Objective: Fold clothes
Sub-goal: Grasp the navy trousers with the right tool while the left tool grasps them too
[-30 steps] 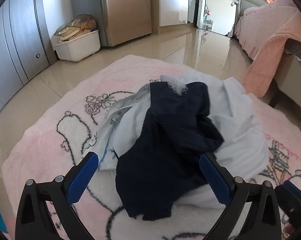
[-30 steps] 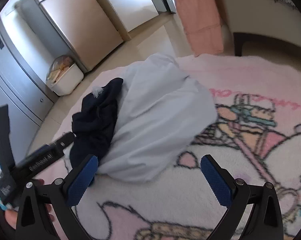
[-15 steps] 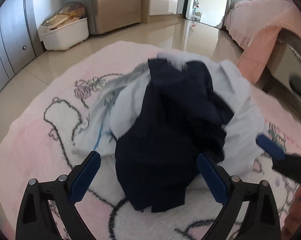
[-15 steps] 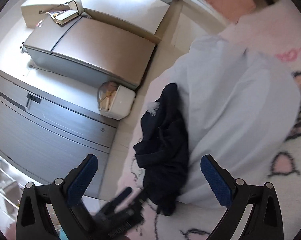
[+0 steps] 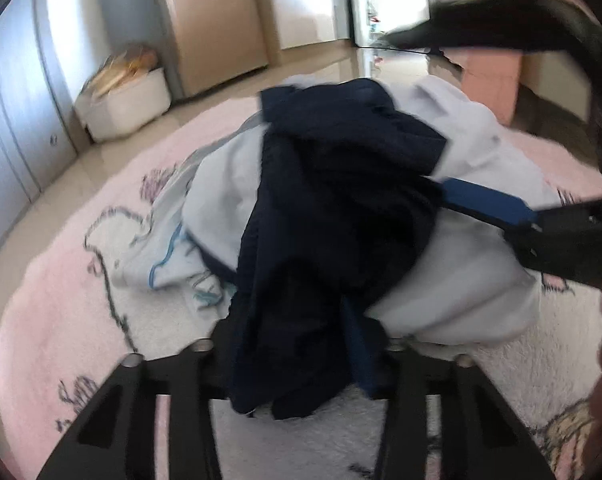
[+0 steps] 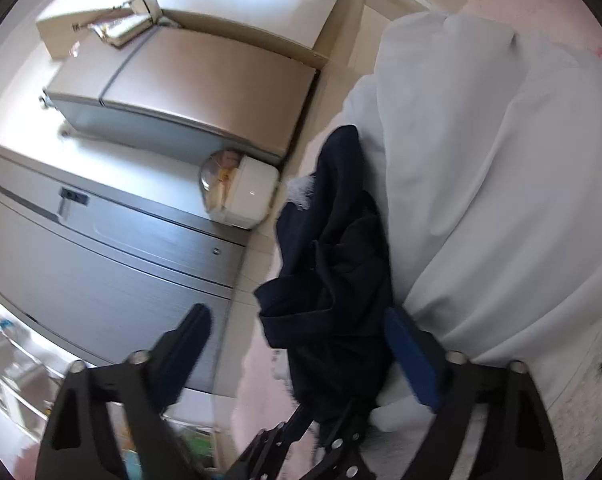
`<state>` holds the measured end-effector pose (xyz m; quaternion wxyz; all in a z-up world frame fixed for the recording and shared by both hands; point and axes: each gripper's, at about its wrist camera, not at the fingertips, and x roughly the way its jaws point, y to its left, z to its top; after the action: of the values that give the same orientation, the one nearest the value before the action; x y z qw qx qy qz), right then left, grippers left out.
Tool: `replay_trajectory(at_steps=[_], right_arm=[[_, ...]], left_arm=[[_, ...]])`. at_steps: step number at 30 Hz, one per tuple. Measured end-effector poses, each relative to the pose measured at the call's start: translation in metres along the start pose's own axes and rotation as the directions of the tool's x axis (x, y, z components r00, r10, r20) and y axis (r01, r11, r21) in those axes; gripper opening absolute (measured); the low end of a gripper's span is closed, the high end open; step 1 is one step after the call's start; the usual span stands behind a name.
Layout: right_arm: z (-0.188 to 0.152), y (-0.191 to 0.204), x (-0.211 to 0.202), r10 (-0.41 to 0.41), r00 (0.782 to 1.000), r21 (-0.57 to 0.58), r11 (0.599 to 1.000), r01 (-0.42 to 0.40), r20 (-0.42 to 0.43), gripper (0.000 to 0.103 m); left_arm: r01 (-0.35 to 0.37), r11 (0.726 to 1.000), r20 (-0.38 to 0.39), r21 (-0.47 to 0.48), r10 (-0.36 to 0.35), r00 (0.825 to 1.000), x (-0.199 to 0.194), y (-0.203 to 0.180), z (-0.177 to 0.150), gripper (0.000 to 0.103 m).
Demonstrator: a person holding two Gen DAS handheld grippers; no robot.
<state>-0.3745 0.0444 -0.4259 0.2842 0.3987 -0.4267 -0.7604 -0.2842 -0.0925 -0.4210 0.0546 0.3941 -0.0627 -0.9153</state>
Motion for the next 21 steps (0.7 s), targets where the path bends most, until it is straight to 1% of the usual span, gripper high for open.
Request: replay_trajectory(at_steps=[2,5,8,9,11,13,14,15,16,18,20,21], right_arm=[[0.001,-0.002,0.005,-0.002,1.000,0.009,1.000,0.002,-0.004,0.074],[0.001,-0.008,0.014,-0.010,1.000,0.021,1.000,0.010,-0.008,0.074],[0.001,-0.013,0.024,-0.029,0.999,0.016,0.999,0.030,-0.016,0.074],[0.001,-0.014,0.027,-0.041,0.999,0.013,0.999,0.042,-0.020,0.072],[0.000,-0.017,0.033,-0.083,0.996,-0.006,0.997,0.083,-0.025,0.061],[-0.003,-0.021,0.038,-0.141,0.990,-0.022,0.990,0.140,-0.022,0.034],[-0.003,-0.025,0.038,-0.145,0.989,-0.011,0.989,0.145,-0.019,0.028],[-0.003,-0.029,0.039,-0.143,0.990,0.012,0.990,0.144,-0.018,0.020],[-0.002,-0.032,0.039,-0.141,0.990,0.035,0.989,0.142,-0.016,0.016],[-0.001,-0.037,0.037,-0.110,0.994,0.074,0.991,0.110,0.000,0.013],[-0.002,-0.039,0.034,-0.093,0.996,0.077,0.993,0.092,0.010,0.013],[-0.002,-0.036,0.033,-0.088,0.996,0.069,0.994,0.087,0.013,0.012]], left_arm=[[0.000,1.000,-0.001,0.013,0.000,1.000,0.001,-0.003,0.000,0.030],[0.040,0.999,-0.001,-0.029,-0.040,0.999,0.001,0.005,-0.002,0.028],[0.051,0.998,0.000,-0.039,-0.051,0.999,0.000,0.007,-0.005,0.026],[0.049,0.998,-0.001,-0.036,-0.049,0.999,0.000,0.005,-0.005,0.026],[0.047,0.998,-0.001,-0.032,-0.047,0.999,0.000,0.003,-0.005,0.024],[0.043,0.999,-0.001,-0.026,-0.043,0.999,0.000,0.000,-0.004,0.024],[0.041,0.999,0.000,-0.023,-0.041,0.999,0.000,-0.001,-0.003,0.024],[0.037,0.999,0.000,-0.019,-0.037,0.999,0.000,-0.001,-0.003,0.024],[0.032,0.999,-0.001,-0.014,-0.032,0.999,0.001,-0.002,-0.002,0.024],[0.019,1.000,0.000,0.000,-0.019,1.000,0.001,-0.003,-0.001,0.024],[0.013,1.000,0.004,0.012,-0.013,1.000,-0.002,-0.005,0.001,0.021],[0.021,1.000,0.006,0.011,-0.021,1.000,-0.005,-0.005,0.002,0.020]])
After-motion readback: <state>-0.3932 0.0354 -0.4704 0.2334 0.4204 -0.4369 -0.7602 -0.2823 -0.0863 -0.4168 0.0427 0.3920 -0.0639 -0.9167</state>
